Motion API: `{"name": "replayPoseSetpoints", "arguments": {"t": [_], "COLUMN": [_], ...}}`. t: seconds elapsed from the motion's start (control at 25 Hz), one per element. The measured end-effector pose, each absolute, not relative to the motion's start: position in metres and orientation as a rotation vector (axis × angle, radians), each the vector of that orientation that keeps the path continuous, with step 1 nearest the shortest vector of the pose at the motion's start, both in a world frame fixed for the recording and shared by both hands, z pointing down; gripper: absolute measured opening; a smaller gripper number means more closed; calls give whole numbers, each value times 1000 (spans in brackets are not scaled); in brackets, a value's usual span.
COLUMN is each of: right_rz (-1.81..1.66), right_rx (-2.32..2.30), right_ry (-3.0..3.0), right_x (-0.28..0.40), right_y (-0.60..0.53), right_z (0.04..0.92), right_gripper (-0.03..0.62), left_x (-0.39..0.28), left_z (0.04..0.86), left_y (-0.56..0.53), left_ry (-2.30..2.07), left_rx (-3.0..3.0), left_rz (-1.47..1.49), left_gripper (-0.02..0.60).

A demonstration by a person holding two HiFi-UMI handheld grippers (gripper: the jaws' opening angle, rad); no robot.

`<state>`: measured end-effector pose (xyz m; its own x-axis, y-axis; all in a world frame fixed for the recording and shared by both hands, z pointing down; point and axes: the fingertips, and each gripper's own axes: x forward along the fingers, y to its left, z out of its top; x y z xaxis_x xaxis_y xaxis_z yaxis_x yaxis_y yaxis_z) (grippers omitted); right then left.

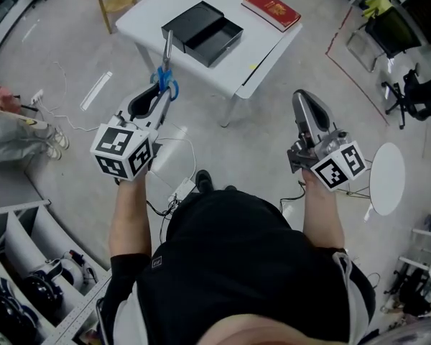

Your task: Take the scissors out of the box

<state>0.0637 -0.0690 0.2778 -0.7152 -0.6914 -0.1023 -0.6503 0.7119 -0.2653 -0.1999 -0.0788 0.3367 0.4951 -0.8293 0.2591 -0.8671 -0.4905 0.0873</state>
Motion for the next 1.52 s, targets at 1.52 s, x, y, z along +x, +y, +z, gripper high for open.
{"name": "replayPoseSetpoints", "arguments": {"t": [1.52], "right_rz": [-206], "right_rx": [-1094], "right_ry": [2730], "right_x": [122], "right_y": [-20], "right_z": [270], "right_gripper": [28], "left_x": [-165], "left_z": [304], "left_y": [6], "left_ry": [-1642], "left_rx": [2528], "left_rz": [119], "left_gripper": [86]}}
